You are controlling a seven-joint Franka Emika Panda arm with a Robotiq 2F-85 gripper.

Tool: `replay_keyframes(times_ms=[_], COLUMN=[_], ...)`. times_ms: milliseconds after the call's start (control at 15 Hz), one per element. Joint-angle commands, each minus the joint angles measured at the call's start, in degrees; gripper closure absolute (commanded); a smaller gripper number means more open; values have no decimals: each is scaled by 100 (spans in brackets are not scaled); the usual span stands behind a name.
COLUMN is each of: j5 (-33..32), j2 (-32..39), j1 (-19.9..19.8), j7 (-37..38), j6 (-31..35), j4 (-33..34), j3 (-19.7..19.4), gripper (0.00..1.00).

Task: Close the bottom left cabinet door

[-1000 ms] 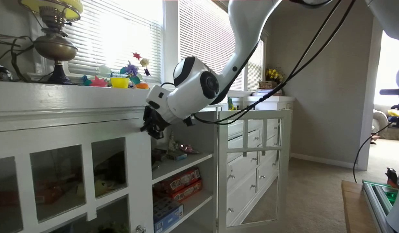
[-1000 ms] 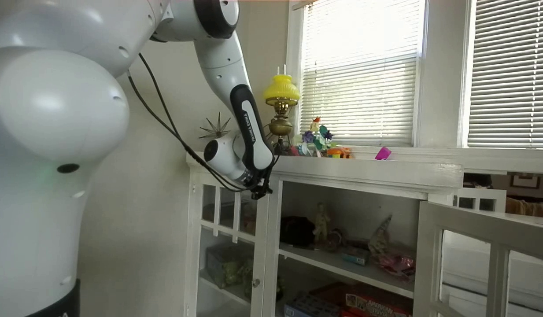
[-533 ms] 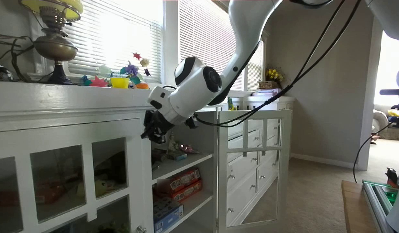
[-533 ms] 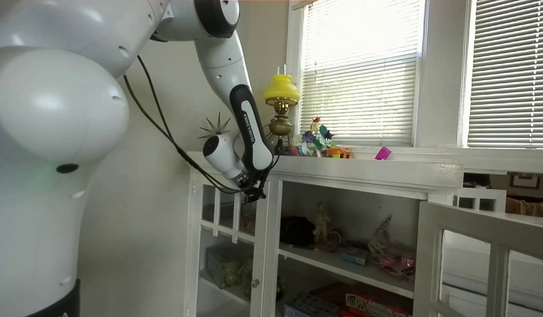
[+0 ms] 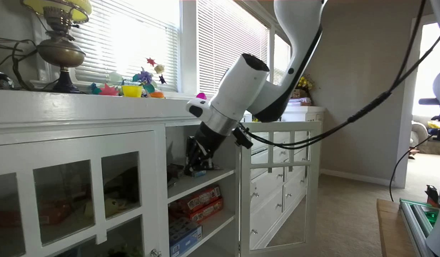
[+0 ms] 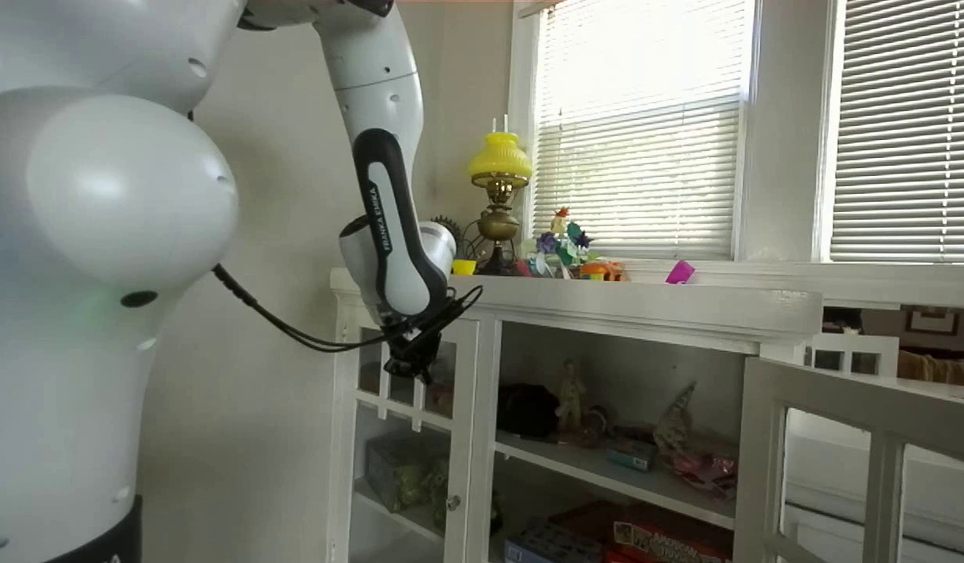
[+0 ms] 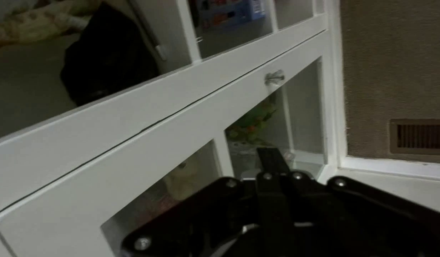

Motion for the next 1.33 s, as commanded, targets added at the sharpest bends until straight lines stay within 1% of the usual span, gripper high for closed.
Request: replay_keyframes(times_ms=[0, 67, 133, 200, 267, 333, 400, 467, 533, 667, 733, 1267], j5=[1502, 1924, 2326, 2744, 3160, 3584, 4012, 3288, 3405, 3398, 3394, 3394], j2=[-722, -735, -721, -689, -652, -602, -584, -428, -427, -424, -423, -423], j1=[-298, -306, -352, -381, -409, -434, -670, -329, -351, -336, -341, -341], j7=[-1030, -1250, -1424, -1612, -1808, -2082, -2416, -1793, -1882, -1863, -1863, -1863], j6=[-62, -20, 26, 9, 96, 262, 495, 187, 217, 207, 207, 207], j4=[-1459, -1691, -1899, -2103, -2295, -2470, -2623, -2218, -2311, -2286, -2268, -2266], j3=[369, 441, 585, 716, 843, 961, 1326, 920, 1023, 986, 959, 942], gripper=[100, 100, 74, 72, 67, 59, 53, 45, 64, 49, 45, 45])
